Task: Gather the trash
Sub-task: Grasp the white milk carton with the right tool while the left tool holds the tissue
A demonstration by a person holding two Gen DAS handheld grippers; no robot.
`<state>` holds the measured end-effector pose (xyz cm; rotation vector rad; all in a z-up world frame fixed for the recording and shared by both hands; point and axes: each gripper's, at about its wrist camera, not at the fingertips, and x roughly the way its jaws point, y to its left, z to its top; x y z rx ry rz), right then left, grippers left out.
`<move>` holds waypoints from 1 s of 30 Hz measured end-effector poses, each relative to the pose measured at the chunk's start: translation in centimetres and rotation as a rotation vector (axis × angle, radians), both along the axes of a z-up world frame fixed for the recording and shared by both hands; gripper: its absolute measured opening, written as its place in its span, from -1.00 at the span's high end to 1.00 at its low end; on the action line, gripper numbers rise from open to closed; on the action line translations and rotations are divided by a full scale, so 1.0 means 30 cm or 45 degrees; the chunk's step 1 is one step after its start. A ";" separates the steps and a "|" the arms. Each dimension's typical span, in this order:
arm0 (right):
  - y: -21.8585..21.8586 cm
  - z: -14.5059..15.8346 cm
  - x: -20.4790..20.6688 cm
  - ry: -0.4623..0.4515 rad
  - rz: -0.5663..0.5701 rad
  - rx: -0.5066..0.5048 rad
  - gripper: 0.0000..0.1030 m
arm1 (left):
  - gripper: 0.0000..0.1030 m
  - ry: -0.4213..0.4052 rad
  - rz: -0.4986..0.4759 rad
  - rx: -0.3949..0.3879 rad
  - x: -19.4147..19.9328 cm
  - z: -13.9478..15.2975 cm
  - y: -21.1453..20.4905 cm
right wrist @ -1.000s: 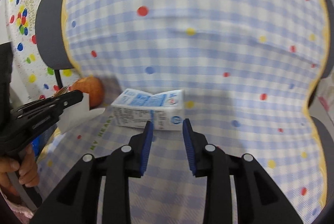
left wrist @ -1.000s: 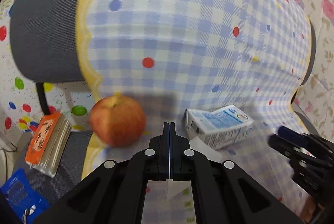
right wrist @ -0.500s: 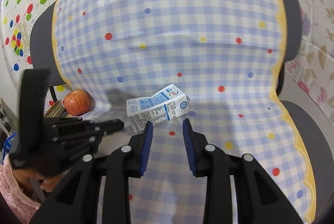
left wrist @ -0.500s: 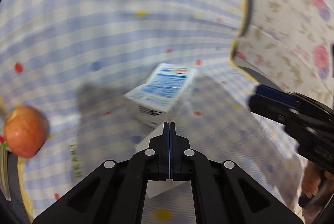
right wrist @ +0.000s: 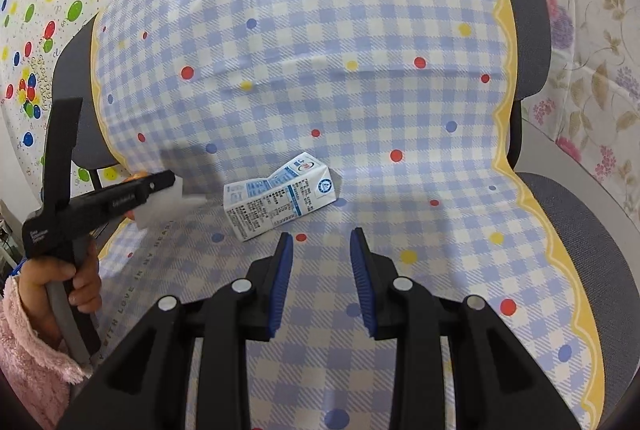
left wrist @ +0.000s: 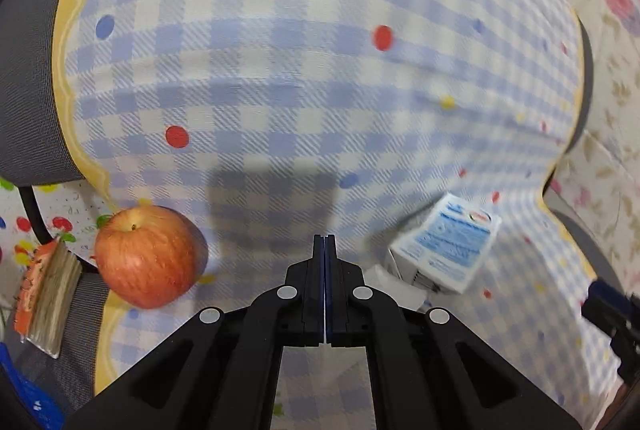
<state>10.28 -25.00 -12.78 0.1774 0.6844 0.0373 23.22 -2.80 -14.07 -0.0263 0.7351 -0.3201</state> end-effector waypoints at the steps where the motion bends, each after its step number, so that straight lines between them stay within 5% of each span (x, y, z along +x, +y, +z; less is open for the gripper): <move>1: 0.002 0.000 0.002 0.000 0.003 -0.001 0.42 | 1.00 -0.003 0.005 -0.017 0.012 -0.002 -0.007; 8: -0.008 0.005 -0.014 -0.008 -0.013 -0.011 0.42 | 1.00 0.025 -0.078 -0.114 0.084 -0.004 -0.102; 11: -0.020 -0.002 -0.020 -0.001 -0.031 -0.020 0.42 | 1.00 0.160 -0.235 -0.186 0.080 -0.038 -0.165; 18: -0.039 -0.021 -0.020 0.019 -0.043 -0.002 0.35 | 1.00 0.232 -0.673 -0.261 -0.088 -0.015 -0.254; 21: -0.028 -0.023 -0.015 0.020 -0.021 -0.007 -0.03 | 1.00 0.181 -0.631 -0.215 -0.121 0.019 -0.247; 26: 0.014 -0.038 0.037 0.048 0.009 -0.034 -0.67 | 1.00 0.071 -0.347 -0.149 -0.097 0.047 -0.145; 30: 0.081 -0.053 0.101 0.065 0.038 -0.089 -0.80 | 1.00 0.053 -0.242 -0.140 -0.069 0.030 -0.072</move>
